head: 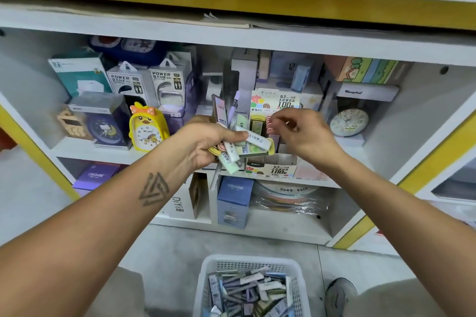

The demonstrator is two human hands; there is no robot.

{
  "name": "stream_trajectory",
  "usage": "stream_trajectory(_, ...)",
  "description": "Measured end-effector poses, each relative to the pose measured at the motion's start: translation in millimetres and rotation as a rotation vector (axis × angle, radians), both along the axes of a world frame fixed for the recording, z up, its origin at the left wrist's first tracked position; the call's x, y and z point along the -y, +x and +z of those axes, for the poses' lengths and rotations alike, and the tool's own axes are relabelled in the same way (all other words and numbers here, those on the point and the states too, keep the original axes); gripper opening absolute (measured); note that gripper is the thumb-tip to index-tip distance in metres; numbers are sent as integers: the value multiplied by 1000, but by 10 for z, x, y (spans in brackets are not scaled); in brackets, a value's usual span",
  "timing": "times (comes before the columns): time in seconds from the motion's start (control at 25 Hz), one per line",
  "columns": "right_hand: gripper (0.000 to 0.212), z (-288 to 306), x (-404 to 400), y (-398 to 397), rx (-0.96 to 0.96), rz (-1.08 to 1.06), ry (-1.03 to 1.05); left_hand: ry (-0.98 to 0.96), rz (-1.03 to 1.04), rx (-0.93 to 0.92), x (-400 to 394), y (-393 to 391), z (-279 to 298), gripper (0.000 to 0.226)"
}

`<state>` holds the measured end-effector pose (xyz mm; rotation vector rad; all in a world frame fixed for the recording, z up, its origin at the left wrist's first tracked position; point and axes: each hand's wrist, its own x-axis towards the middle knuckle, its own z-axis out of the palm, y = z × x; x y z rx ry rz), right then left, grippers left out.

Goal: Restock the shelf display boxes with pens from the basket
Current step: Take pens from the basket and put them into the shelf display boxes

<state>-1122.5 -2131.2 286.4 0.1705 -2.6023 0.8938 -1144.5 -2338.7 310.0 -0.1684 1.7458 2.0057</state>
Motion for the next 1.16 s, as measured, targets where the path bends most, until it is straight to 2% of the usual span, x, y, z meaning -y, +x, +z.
stream_trajectory(0.08, 12, 85, 86, 67, 131, 89, -239, 17, 15, -8, 2, 4, 16, 59)
stream_trajectory(0.2, 10, 128, 202, 127, 307, 215, -213, 20, 14, -9, 27, 53, 36, 55)
stream_trajectory(0.24, 10, 121, 226, 122, 324, 205, -217, 10, 5, -4, 39, 72, 39, 54)
stream_trajectory(0.44, 10, 163, 225, 52, 349, 64, -515, 8, -4, 18, 112, 75, 29, 58)
stream_trajectory(0.56, 3, 166, 278, 11, 359, 82, -517, -16, 27, 14, 183, 22, 31, 61)
stream_trajectory(0.64, 6, 147, 345, -21, 368, 81, -535, -27, 43, 30, 248, -16, 30, 56)
stream_trajectory(0.8, 7, 150, 494, -121, 239, 14, -494, -52, 39, 63, 483, -88, 98, 24)
stream_trajectory(0.92, 9, 157, 638, -255, 143, -9, -484, -42, 140, 23, 723, -204, 143, 36)
stream_trajectory(1.08, 10, 99, 856, -331, 322, 101, -509, -33, 215, -5, 931, -275, 146, 40)
stream_trajectory(1.16, 15, 68, 937, -360, 381, 123, -595, -50, 224, -1, 998, -279, 133, 41)
